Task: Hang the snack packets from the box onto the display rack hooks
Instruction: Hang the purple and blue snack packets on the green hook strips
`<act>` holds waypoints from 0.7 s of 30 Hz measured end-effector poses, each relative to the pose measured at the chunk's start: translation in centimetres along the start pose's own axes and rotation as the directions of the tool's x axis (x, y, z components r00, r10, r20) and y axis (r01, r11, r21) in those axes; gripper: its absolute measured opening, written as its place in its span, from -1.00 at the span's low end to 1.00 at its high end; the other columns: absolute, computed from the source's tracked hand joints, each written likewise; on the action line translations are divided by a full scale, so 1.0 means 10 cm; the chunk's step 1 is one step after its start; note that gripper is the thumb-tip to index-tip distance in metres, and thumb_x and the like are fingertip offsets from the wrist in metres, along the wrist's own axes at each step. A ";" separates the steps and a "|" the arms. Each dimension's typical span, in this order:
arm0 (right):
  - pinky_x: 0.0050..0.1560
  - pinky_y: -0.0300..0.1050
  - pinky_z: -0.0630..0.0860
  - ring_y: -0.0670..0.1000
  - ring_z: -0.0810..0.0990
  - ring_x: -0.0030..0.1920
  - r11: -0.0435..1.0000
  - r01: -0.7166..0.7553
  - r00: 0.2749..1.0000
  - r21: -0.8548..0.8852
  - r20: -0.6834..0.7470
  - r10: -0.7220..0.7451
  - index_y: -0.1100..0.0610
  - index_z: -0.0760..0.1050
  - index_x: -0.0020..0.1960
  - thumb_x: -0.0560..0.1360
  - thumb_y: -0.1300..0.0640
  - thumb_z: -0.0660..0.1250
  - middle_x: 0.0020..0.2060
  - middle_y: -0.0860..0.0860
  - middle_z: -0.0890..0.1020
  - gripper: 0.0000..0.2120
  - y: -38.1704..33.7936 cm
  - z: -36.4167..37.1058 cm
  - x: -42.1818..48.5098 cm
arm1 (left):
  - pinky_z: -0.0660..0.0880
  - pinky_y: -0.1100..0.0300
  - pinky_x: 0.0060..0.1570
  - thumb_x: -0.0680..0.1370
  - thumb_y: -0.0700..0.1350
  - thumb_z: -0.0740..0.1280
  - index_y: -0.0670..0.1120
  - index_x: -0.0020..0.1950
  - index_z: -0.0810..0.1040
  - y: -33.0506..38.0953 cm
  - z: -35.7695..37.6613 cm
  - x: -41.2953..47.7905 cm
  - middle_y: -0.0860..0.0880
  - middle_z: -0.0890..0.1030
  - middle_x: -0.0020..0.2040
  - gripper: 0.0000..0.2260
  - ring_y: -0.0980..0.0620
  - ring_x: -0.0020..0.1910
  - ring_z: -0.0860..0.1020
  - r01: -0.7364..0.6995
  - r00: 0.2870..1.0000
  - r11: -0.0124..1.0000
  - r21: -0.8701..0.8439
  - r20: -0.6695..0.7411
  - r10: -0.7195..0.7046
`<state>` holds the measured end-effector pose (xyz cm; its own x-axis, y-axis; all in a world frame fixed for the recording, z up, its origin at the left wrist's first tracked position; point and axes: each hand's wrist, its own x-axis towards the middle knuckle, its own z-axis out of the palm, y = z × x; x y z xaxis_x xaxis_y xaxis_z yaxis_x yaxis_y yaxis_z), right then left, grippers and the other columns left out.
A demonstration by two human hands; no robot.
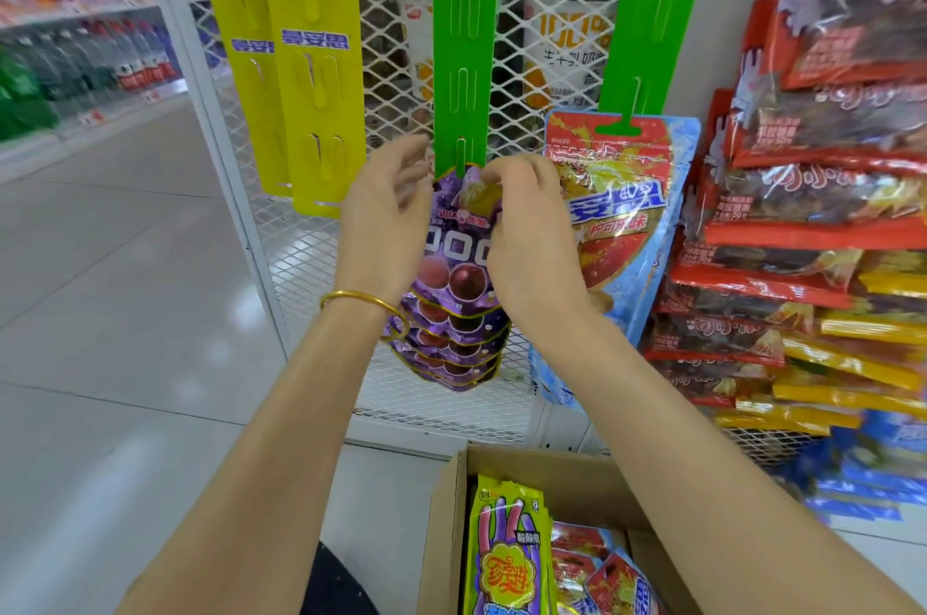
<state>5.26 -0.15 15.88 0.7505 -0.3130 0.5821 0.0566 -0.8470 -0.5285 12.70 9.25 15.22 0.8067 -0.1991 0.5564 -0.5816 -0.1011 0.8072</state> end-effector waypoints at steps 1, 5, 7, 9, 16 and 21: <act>0.07 -0.12 0.32 0.14 0.40 0.12 1.000 0.009 1.000 0.004 -0.006 -0.009 0.27 0.39 0.19 0.34 0.55 0.11 0.19 0.16 0.37 -0.54 -0.01 -0.01 -0.01 | 0.42 0.47 0.07 0.50 -0.41 0.19 -0.18 0.28 0.43 0.00 0.00 -0.04 0.00 0.51 0.12 -0.63 0.25 0.02 0.50 0.000 1.000 1.000 0.009 0.003 0.000; 0.09 -0.16 0.30 0.12 0.39 0.16 1.000 0.023 1.000 -0.013 0.019 -0.023 0.28 0.38 0.23 0.37 0.54 0.10 0.20 0.16 0.37 -0.53 -0.02 -0.04 -0.02 | 0.42 0.46 0.08 0.52 -0.36 0.22 -0.12 0.27 0.45 -0.02 -0.01 -0.14 0.09 0.50 0.12 -0.65 0.24 0.10 0.49 -0.039 0.999 0.996 0.086 0.029 0.037; 0.13 -0.12 0.31 0.11 0.39 0.18 1.000 0.023 0.999 -0.007 0.030 -0.022 0.28 0.38 0.23 0.37 0.54 0.10 0.20 0.15 0.38 -0.54 -0.02 -0.05 -0.02 | 0.41 0.46 0.08 0.53 -0.33 0.22 -0.11 0.27 0.47 -0.04 0.00 -0.15 0.14 0.49 0.09 -0.67 0.27 0.10 0.49 -0.058 0.998 0.992 0.112 0.036 0.055; 0.14 -0.10 0.32 0.11 0.40 0.17 0.999 0.027 0.999 0.032 0.020 -0.028 0.29 0.40 0.22 0.37 0.53 0.10 0.18 0.16 0.40 -0.55 -0.01 -0.06 -0.03 | 0.41 0.50 0.03 0.53 -0.33 0.22 -0.12 0.26 0.48 -0.05 0.00 -0.16 0.12 0.50 0.09 -0.68 0.39 0.02 0.48 -0.058 0.998 0.991 0.118 0.039 0.054; 0.16 -0.29 0.43 -0.07 0.54 0.11 0.935 0.018 0.995 0.354 0.084 -0.051 0.22 0.51 0.19 0.45 0.50 0.14 0.07 0.06 0.52 -0.60 0.02 -0.32 -0.47 | 0.36 0.54 -0.19 0.48 -0.35 0.25 -0.04 0.12 0.52 -0.01 -0.02 -0.51 0.06 0.58 0.00 -0.70 0.36 -0.20 0.50 0.004 0.998 0.988 0.156 0.058 -0.013; -0.09 -0.39 0.48 -0.13 0.61 -0.12 0.894 -0.193 0.919 0.403 0.394 0.020 0.15 0.57 0.06 0.46 0.43 0.26 -0.09 -0.02 0.59 -0.71 0.59 -0.43 -1.33 | 0.37 0.55 -0.23 0.49 -0.32 0.30 -0.12 0.01 0.57 -0.19 0.15 -1.16 0.09 0.56 -0.18 -0.84 0.30 -0.30 0.49 0.143 0.900 0.953 0.266 0.366 -0.238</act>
<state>-7.23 -2.82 7.68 0.9502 -0.1355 0.2807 0.1717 -0.5240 -0.8342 4.26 10.31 6.97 0.8258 -0.5121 0.2363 -0.4665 -0.3846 0.7965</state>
